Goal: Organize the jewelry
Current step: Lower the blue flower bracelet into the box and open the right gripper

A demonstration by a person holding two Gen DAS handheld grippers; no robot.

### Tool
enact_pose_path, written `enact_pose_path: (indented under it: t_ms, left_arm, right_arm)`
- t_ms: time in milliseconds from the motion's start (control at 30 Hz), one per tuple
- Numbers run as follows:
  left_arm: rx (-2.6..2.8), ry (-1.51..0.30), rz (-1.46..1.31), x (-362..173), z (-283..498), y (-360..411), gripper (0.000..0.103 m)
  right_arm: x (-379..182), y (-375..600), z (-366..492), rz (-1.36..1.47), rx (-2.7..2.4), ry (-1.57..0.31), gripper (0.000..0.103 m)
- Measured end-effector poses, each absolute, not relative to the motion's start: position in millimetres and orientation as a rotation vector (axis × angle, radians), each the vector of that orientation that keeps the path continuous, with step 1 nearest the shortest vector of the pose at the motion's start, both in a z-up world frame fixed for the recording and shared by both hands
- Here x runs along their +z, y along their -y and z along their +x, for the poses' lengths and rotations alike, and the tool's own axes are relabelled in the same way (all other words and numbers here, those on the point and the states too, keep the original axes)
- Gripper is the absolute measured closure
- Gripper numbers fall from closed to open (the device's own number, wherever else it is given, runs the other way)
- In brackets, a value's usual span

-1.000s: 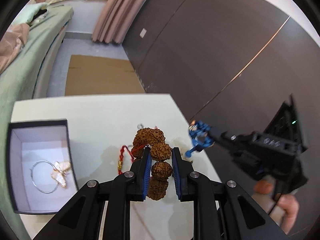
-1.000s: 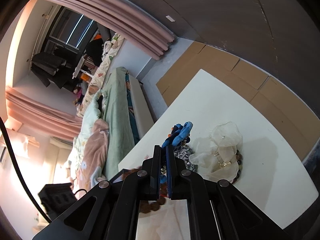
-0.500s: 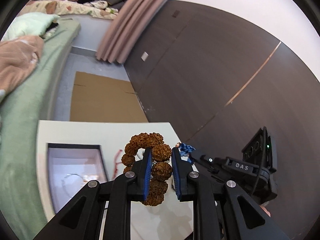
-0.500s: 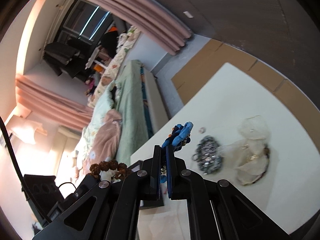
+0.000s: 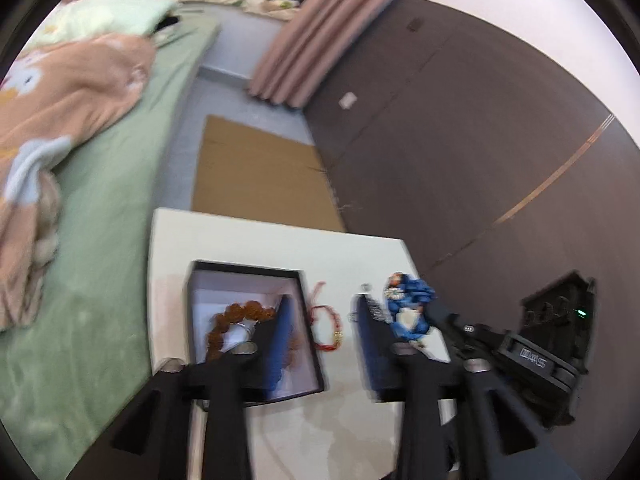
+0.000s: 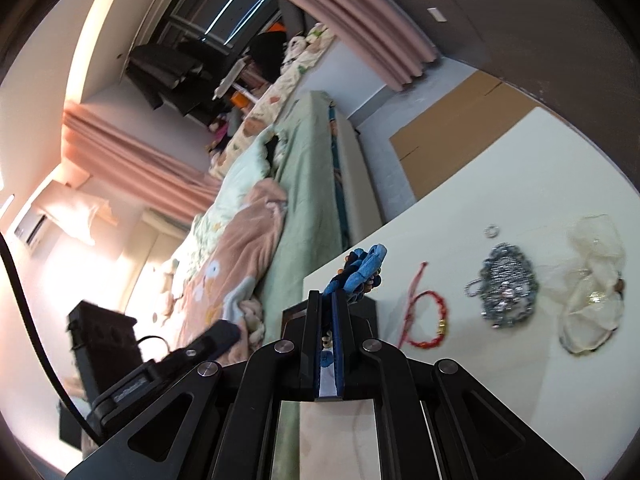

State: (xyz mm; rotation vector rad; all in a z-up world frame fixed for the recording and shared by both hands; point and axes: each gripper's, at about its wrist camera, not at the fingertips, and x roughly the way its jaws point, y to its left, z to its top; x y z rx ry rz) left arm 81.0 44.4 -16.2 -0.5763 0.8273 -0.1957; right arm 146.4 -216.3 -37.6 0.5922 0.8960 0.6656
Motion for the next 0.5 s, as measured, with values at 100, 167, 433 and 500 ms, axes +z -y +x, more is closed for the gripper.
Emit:
enact_pose_path:
  t_ms: [100,167,433,500]
  left_arm:
    - [-0.142,-0.796,-0.595,-15.6,76.7,-59.5,0.005]
    - [-0.127,-0.776,-0.609,-12.7,72.2,-68.4,0.005]
    - [-0.068,-0.723,-0.642,-7.9,62.8,-93.3,0.003]
    - [-0.057,-0.704,-0.65,-6.2,60.8,-97.4,0.0]
  right_arm:
    - [-37.8,204.9,144.5,0.58,0.692,-0.895,0.096]
    - [-38.9,197.0,143.6,0.573,0.708,-0.898,0.096]
    - [-47.8,158.4,141.5,0.542,0.79,-0.927,0.096]
    - [-49.5,147.9,140.6,0.507,0.791,-0.939,0.092]
